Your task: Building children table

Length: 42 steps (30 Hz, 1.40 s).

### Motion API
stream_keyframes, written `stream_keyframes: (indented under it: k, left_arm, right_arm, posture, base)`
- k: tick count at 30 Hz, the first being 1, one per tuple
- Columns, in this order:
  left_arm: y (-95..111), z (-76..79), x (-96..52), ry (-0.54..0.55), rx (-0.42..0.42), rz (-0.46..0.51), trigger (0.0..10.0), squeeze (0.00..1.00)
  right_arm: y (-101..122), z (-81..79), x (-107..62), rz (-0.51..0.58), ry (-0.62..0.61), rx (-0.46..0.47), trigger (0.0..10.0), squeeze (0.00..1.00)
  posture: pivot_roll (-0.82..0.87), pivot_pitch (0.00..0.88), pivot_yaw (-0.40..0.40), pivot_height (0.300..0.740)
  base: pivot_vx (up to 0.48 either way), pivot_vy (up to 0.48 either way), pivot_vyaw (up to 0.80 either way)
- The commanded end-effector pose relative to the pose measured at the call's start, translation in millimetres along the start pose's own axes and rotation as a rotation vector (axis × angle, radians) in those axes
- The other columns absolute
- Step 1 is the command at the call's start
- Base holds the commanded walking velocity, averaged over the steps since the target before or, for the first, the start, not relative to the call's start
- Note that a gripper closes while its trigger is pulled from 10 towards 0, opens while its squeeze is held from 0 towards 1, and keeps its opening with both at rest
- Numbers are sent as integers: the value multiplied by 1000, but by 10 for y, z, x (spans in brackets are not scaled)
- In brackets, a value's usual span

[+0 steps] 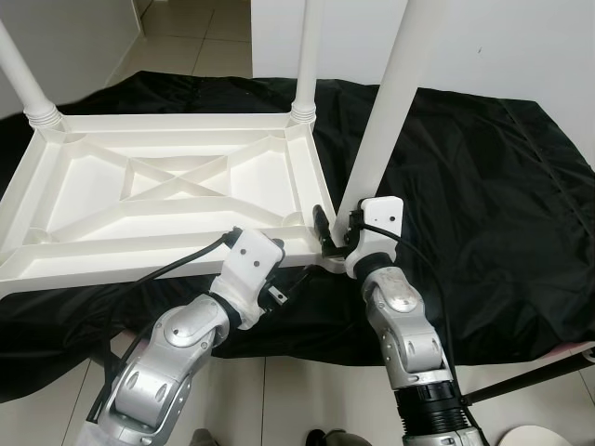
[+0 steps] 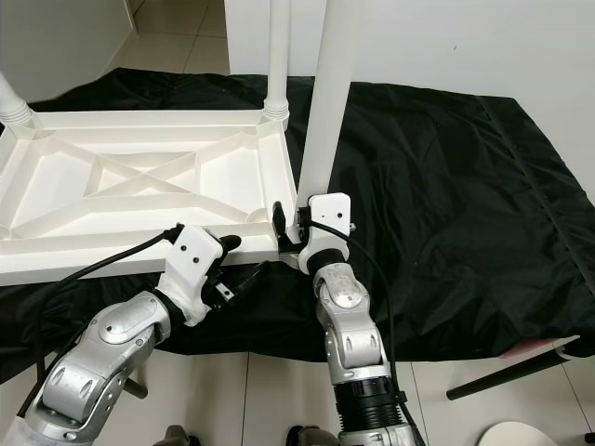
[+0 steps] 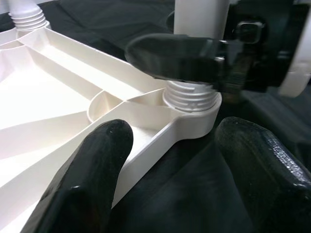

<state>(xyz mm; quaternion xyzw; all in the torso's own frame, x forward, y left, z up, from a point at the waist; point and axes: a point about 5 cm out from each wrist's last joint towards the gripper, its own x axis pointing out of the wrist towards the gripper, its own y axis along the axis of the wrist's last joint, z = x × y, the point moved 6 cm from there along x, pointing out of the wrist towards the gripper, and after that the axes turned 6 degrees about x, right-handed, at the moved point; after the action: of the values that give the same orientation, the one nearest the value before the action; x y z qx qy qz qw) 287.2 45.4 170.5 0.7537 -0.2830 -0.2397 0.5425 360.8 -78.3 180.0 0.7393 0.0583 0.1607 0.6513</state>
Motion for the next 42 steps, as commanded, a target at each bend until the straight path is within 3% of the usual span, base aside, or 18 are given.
stream_keyframes:
  k: [1,2,4,6,8,12,16,19,20,21,22,23,24,33,34,36,37,42]
  left_arm:
    - [-28,6,-10,12,7,-8,10000,0]
    - [-28,6,-10,12,7,-8,10000,0]
    - [-35,1,-9,14,11,-10,10000,0]
    - [-35,1,-9,14,11,-10,10000,0]
    - [-26,-2,-7,13,21,-4,10000,0]
    - [-26,-2,-7,13,21,-4,10000,0]
    - [-8,80,6,-40,10,13,10000,0]
    - [-12,96,12,-50,5,13,10000,0]
    - [-21,104,22,-54,12,11,10000,0]
    - [-21,104,22,-54,12,11,10000,0]
    - [-29,105,25,-51,17,9,10000,0]
    - [-33,107,27,-49,21,7,10000,0]
    - [-36,110,27,-46,24,7,10000,0]
    - [-35,93,24,-35,31,8,10000,0]
    - [-34,91,23,-35,33,8,10000,0]
    - [-34,90,24,-34,33,8,10000,0]
    - [-33,91,27,-35,33,9,10000,0]
    - [-30,95,30,-38,33,10,10000,0]
  right_arm:
    - [-14,-5,0,-2,28,11,10000,0]
    - [-14,-5,0,-2,28,11,10000,0]
    - [-18,37,-3,-22,148,3,10000,0]
    - [-18,37,-3,-22,148,3,10000,0]
    - [-31,101,4,-45,270,-37,10000,0]
    - [-31,101,4,-45,270,-37,10000,0]
    - [-133,34,17,-106,479,-84,10000,0]
    - [-173,15,16,-127,522,-99,10000,0]
    - [-208,11,25,-144,548,-108,7137,0]
    - [-208,11,25,-144,548,-108,7137,0]
    - [-230,10,36,-155,564,-120,1529,0]
    - [-242,17,49,-161,570,-128,431,0]
    - [-252,28,55,-164,580,-130,0,0]
    - [-317,112,70,-188,587,-143,0,0]
    - [-328,129,75,-193,579,-141,4118,0]
    - [-336,140,80,-194,578,-138,4118,0]
    - [-336,147,90,-193,563,-123,10000,0]
    - [-337,164,114,-188,520,-115,10000,0]
  posture:
    - [-2,115,-41,740]
    - [-2,115,-41,740]
    - [-2,109,-37,740]
    - [-2,109,-37,740]
    - [-4,105,-35,740]
    - [-4,105,-35,740]
    - [-1,91,-37,740]
    - [0,89,-37,740]
    - [8,81,-42,740]
    - [8,81,-42,740]
    - [10,78,-43,740]
    - [11,77,-43,740]
    - [14,75,-45,740]
    - [15,72,-43,740]
    - [14,73,-43,740]
    - [14,73,-43,740]
    - [13,72,-42,740]
    - [12,73,-42,740]
  base:
    - [0,0,0]
    - [0,0,0]
    - [0,0,0]
    - [0,0,0]
    - [0,0,0]
    - [0,0,0]
    - [0,0,0]
    - [0,0,0]
    - [0,0,0]
    - [0,0,0]
    - [0,0,0]
    - [0,0,0]
    - [0,0,0]
    - [0,0,0]
    - [0,0,0]
    - [0,0,0]
    - [0,0,0]
    - [0,0,0]
